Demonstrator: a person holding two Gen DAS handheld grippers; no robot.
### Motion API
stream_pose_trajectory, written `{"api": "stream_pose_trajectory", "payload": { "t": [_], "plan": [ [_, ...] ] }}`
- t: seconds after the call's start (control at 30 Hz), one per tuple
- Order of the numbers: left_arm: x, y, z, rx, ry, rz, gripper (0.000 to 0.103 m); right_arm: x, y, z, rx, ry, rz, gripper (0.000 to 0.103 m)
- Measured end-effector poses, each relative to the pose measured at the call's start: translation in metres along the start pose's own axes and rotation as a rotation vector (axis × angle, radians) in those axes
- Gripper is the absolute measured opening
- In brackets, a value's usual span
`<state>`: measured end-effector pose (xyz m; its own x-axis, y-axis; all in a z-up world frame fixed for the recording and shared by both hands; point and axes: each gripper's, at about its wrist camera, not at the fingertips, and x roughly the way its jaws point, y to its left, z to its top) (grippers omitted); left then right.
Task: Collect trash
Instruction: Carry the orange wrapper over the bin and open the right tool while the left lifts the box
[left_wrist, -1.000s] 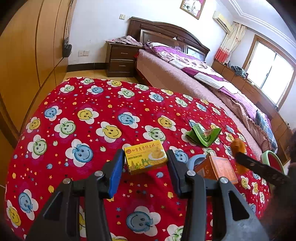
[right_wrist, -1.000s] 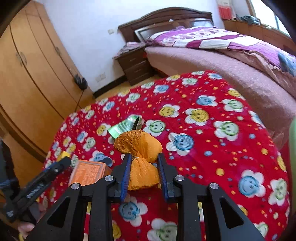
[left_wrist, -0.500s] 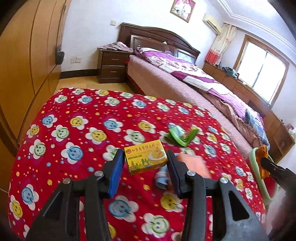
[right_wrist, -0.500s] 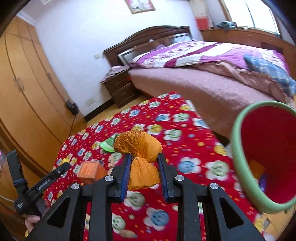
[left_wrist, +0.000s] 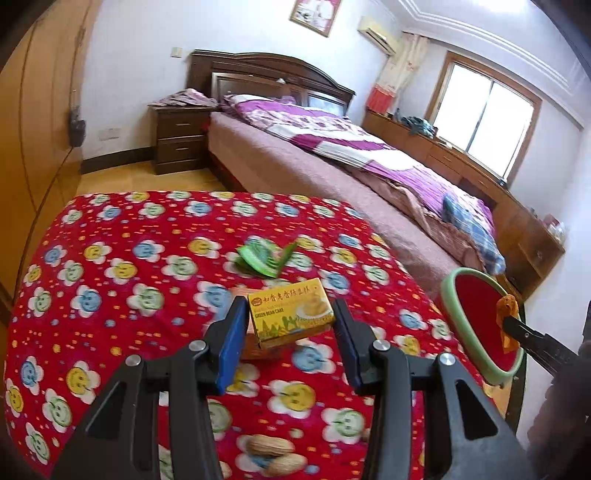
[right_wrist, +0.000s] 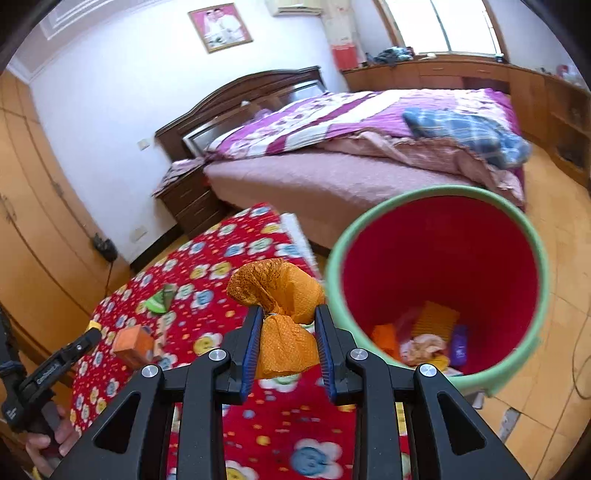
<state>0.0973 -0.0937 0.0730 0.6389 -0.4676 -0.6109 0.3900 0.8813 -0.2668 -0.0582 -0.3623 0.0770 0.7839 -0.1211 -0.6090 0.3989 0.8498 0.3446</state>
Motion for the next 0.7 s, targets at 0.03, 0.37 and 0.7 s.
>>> {"api": "stream_pose_trajectory", "payload": {
  "t": [0.03,0.37,0.7],
  "plan": [
    [0.001,-0.005,0.0,0.008,0.005,-0.006,0.046,-0.003,-0.004,0.0,0.004,-0.004,-0.006,0.029],
    [0.014,-0.059,-0.003,0.086,0.055,-0.051,0.046,-0.015,-0.054,-0.002,0.072,-0.029,-0.095,0.03],
    [0.028,-0.104,-0.003,0.161,0.087,-0.081,0.046,-0.013,-0.085,-0.006,0.109,-0.038,-0.152,0.036]
  ]
}}
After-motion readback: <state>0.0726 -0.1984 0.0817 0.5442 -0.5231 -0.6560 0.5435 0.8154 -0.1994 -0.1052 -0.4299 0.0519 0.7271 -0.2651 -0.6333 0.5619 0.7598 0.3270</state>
